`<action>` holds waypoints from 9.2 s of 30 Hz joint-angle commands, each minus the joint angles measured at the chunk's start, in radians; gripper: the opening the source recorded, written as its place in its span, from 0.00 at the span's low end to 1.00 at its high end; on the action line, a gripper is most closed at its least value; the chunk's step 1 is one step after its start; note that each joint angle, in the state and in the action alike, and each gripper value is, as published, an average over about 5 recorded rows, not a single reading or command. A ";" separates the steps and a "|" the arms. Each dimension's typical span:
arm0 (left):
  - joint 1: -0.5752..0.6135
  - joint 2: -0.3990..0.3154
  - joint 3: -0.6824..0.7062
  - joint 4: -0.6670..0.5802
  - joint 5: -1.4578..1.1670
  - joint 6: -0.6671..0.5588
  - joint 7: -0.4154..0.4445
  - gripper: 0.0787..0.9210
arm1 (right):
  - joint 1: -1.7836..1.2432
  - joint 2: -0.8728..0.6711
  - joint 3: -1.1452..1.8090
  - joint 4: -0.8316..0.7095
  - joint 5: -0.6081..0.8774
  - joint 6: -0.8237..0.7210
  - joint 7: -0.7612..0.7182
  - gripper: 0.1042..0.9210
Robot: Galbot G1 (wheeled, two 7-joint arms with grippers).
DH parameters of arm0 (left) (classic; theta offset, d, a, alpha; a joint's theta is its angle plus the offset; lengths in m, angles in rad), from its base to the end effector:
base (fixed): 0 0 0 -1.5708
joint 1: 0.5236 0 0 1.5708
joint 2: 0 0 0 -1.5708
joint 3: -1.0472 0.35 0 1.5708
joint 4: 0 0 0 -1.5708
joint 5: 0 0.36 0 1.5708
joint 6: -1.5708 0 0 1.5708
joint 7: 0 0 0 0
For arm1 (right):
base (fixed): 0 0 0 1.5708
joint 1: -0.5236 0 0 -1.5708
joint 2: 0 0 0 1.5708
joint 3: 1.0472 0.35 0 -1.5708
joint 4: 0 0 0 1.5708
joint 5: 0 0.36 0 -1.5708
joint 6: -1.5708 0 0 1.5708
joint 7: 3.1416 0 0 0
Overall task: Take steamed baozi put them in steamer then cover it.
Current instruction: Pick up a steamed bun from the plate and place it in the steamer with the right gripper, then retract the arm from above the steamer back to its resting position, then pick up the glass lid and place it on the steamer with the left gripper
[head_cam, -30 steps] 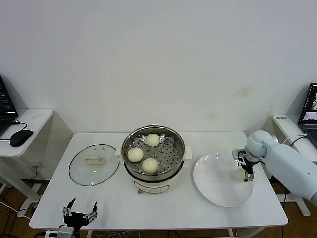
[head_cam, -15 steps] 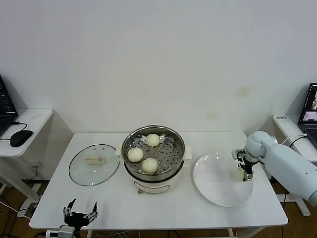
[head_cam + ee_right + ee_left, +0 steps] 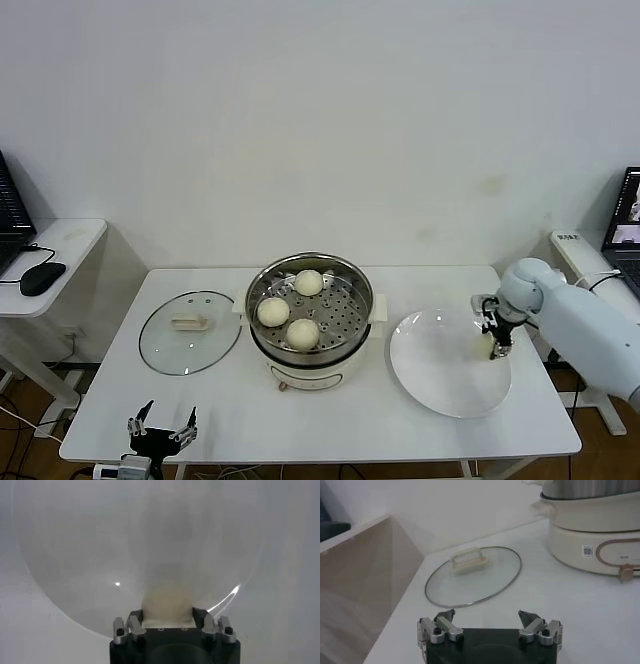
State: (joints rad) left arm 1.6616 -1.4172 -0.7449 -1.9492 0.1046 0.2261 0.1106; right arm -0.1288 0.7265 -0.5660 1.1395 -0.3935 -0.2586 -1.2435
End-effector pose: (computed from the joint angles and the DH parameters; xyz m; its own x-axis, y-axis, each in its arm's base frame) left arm 0.1495 0.1058 -0.3542 -0.8938 -0.1089 0.4351 0.0298 0.9535 0.2999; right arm 0.5283 -0.1816 -0.2131 -0.1370 0.0779 0.9875 -0.9904 0.0091 -0.1381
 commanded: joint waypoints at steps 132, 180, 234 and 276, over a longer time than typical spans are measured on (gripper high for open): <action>-0.119 0.034 -0.012 -0.030 -0.020 -0.162 -0.037 0.88 | -1.070 0.221 1.210 0.653 1.006 0.219 1.099 0.88; -0.648 0.311 0.323 0.734 1.033 -0.206 -0.260 0.88 | -1.474 0.501 1.410 0.785 0.984 0.271 1.074 0.88; -0.839 0.239 0.351 0.968 1.007 -0.204 -0.330 0.75 | -1.492 0.514 1.435 0.757 0.979 0.280 1.065 0.88; -0.409 0.284 0.080 0.036 1.015 0.082 -0.025 0.08 | -1.506 0.599 1.463 0.874 0.925 0.173 1.059 0.88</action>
State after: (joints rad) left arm 1.1290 -1.1316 -0.5715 -1.5349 1.1021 0.1767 -0.0234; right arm -1.6379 1.2882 0.8947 1.9847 0.5822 -0.0428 -0.1853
